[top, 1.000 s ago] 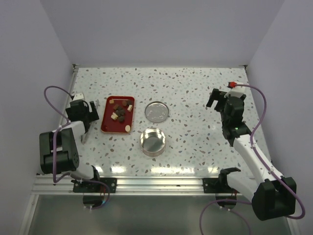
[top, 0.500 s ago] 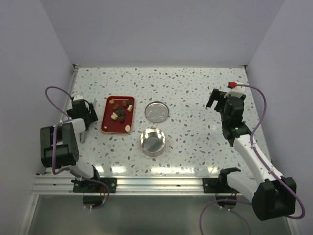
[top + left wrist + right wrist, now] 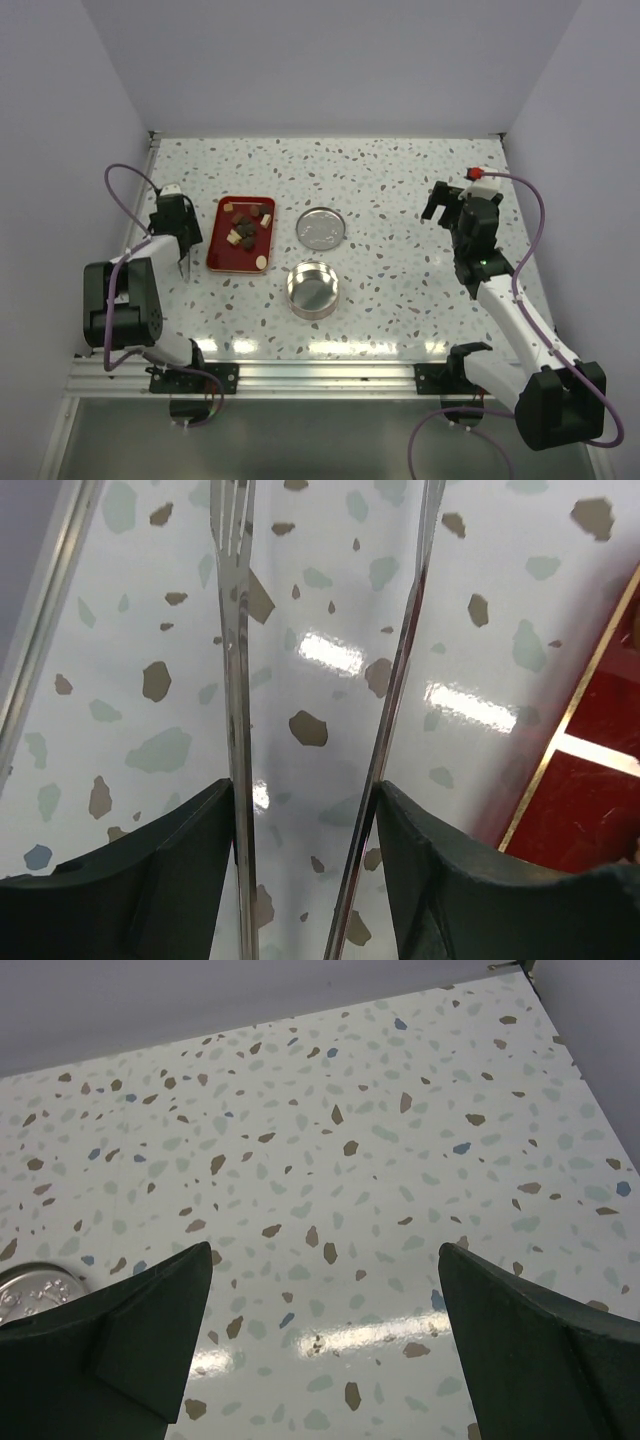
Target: Pack the chocolate
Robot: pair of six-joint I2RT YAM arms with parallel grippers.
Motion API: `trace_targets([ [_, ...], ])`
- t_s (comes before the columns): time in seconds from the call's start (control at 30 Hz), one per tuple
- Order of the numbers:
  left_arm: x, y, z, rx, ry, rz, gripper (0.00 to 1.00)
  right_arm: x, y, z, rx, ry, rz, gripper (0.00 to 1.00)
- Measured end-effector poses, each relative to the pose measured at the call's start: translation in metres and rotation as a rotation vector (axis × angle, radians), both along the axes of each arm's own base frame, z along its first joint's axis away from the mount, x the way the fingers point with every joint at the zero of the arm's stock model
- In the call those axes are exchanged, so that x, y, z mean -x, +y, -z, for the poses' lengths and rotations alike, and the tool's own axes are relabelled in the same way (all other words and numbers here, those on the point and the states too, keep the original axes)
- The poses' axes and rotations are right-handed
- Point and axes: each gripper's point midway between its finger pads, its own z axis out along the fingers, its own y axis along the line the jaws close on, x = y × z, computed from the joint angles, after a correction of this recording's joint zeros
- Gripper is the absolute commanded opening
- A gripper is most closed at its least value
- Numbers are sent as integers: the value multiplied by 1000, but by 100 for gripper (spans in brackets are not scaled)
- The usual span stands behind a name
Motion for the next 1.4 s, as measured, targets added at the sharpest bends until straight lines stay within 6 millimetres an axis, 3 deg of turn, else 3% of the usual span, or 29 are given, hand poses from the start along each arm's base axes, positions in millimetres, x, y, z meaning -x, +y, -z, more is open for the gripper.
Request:
trace_targets([
  [0.27, -21, 0, -49, -20, -100, 12, 62, 0, 0, 3, 2, 11, 0, 99],
  [0.6, -28, -15, -74, -25, -112, 57, 62, -1, 0, 6, 7, 38, 0, 99],
  [0.87, -39, -30, -112, -18, -181, 112, 61, -4, 1, 7, 9, 53, 0, 99],
  [1.1, -49, -79, -135, 77, -224, 283, 61, -14, 2, 4, 10, 62, 0, 99],
  [1.27, -39, -123, -128, 161, -182, 424, 60, -21, 4, -2, 9, 56, -1, 99],
  [1.4, -30, -136, -122, 208, -147, 466, 59, -26, 5, -14, 6, 34, -2, 99],
])
